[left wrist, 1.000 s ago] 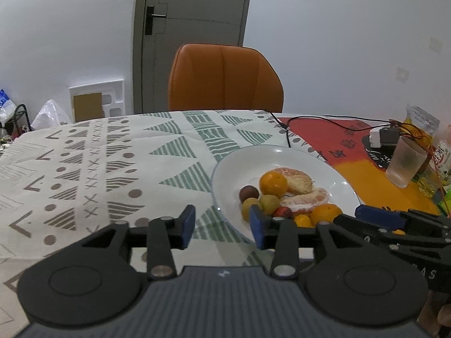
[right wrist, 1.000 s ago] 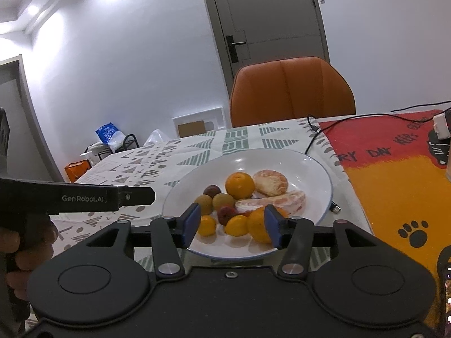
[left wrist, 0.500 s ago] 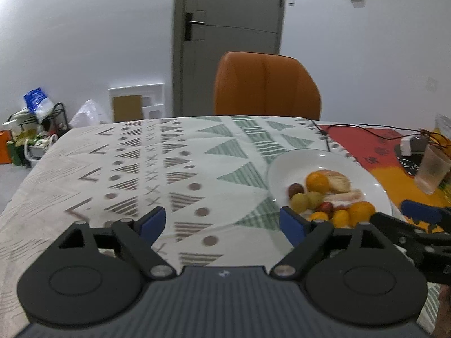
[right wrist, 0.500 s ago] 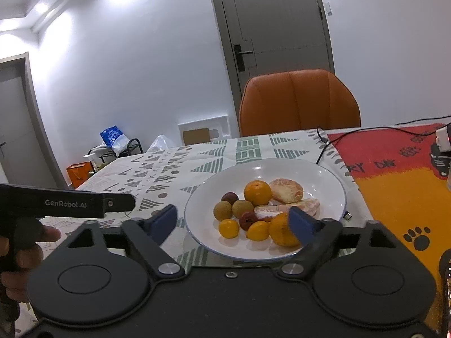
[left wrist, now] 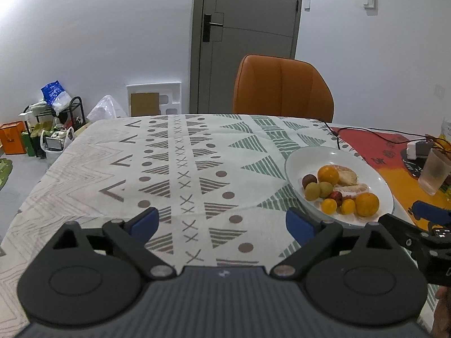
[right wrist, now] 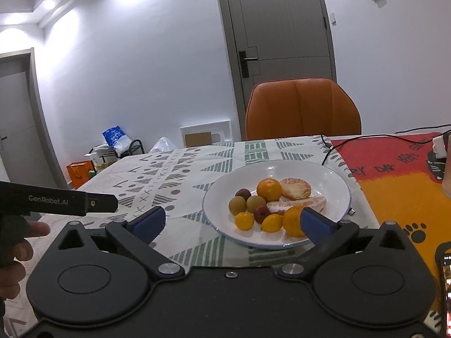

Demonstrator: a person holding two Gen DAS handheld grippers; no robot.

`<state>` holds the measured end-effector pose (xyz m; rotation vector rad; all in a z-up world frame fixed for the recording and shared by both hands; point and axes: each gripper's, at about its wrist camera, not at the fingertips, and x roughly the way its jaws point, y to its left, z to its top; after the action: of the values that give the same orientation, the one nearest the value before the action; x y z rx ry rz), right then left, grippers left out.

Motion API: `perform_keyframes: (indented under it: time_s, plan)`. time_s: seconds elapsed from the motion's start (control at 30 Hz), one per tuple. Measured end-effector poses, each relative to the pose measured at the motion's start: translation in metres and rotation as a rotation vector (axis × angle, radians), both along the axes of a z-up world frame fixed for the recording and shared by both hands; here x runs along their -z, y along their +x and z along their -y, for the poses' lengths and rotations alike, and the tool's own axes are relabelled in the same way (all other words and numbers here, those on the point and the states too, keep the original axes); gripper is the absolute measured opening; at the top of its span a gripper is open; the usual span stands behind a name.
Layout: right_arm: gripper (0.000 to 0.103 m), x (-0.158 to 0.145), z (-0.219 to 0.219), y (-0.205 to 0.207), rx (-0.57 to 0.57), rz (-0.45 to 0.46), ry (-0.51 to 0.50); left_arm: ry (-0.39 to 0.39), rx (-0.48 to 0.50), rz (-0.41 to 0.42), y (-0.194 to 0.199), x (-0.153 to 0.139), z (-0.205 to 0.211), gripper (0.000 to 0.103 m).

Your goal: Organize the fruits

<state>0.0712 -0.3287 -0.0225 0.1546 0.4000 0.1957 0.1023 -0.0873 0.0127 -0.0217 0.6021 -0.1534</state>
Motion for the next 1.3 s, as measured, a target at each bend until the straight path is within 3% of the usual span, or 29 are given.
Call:
perform_keyframes:
  time_s: [0.47,1.3]
  plan:
    - [0.103,-0.01,0.012,-0.035,-0.022,0.043,0.027,0.05,-0.037,0.049,-0.044,-0.012,0.004,0.098]
    - [0.103,-0.021,-0.006,-0.078,-0.088,0.039,0.016,0.057,-0.095,0.069,-0.097,-0.018,-0.02,0.098]
